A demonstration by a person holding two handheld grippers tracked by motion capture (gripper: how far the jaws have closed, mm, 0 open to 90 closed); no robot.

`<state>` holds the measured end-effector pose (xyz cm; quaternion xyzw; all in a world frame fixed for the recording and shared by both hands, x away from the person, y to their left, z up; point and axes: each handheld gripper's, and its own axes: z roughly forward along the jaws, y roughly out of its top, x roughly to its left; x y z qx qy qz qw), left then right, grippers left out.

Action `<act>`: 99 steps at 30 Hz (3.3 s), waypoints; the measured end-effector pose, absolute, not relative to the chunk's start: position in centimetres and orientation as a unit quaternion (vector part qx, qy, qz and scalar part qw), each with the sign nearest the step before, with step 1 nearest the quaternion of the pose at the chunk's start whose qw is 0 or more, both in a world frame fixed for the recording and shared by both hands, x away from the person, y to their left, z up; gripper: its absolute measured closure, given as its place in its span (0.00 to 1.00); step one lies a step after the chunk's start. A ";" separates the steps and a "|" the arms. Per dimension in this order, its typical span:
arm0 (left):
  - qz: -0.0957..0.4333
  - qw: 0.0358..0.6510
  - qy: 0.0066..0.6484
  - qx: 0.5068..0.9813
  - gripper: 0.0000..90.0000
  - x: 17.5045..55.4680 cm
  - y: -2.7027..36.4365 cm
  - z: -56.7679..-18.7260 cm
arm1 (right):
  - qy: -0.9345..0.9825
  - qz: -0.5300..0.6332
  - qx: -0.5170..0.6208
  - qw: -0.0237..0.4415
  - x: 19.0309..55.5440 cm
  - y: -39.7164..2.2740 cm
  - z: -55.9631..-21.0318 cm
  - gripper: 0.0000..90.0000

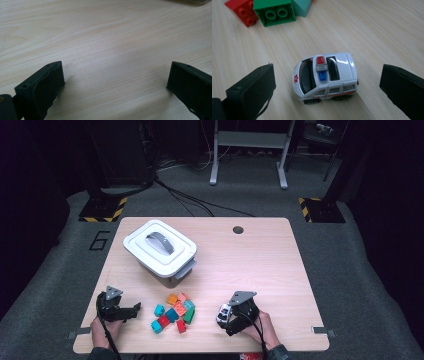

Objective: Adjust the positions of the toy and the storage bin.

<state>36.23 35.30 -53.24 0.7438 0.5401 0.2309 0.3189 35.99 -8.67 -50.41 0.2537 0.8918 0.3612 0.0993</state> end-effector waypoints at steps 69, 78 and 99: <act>0.229 0.318 0.537 0.747 0.02 36.2 35.3 -53.2 | 0.784 0.352 0.462 0.220 36.2 -21.9 -49.8 0.28; 0.233 0.320 0.538 0.744 0.02 36.2 35.2 -53.2 | 0.754 0.328 0.520 0.231 36.2 -25.1 -50.9 0.28; 0.230 0.319 0.538 0.745 0.02 36.2 35.3 -53.2 | 0.728 0.310 0.563 0.237 36.0 -27.8 -52.2 0.27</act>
